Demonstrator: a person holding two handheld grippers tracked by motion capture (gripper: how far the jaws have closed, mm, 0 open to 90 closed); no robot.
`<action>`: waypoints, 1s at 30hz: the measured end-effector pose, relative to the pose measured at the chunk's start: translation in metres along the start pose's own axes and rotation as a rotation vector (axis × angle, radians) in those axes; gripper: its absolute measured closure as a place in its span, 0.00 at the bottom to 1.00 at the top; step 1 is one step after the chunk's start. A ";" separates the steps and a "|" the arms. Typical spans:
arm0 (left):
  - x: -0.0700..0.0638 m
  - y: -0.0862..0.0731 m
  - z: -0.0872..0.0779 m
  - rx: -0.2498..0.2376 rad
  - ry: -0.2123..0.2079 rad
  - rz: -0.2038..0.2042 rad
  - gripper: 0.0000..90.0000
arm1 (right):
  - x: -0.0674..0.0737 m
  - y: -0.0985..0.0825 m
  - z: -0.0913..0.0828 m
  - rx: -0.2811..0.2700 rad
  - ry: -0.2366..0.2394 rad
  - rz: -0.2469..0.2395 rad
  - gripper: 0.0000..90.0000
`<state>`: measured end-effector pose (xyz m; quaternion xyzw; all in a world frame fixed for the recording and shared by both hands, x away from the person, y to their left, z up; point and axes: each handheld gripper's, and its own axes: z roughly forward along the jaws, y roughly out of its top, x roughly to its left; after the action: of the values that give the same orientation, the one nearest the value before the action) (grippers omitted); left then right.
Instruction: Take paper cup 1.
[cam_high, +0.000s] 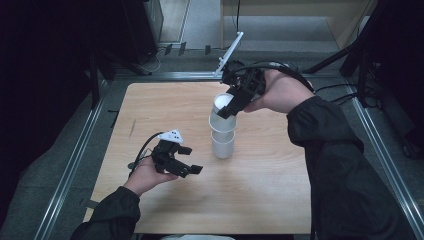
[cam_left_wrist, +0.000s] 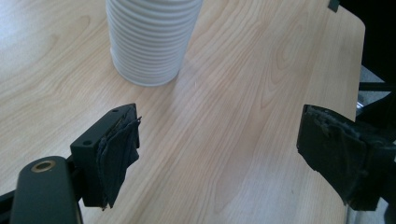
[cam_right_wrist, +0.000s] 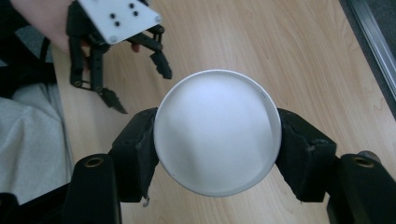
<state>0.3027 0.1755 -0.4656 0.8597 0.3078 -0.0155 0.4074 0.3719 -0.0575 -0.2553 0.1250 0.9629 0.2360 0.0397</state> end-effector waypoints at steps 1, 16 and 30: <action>0.000 0.001 0.000 -0.004 -0.002 0.002 0.15 | 0.003 -0.002 -0.003 0.002 0.002 0.002 0.39; 0.001 0.015 0.009 0.004 -0.049 0.045 0.15 | 0.021 -0.063 0.012 -0.010 0.046 0.047 0.39; -0.005 0.018 0.017 0.015 -0.074 0.082 0.15 | 0.029 -0.101 0.046 -0.039 0.061 0.043 0.39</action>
<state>0.3123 0.1528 -0.4634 0.8736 0.2569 -0.0326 0.4121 0.3279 -0.1158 -0.3436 0.1374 0.9560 0.2591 0.0080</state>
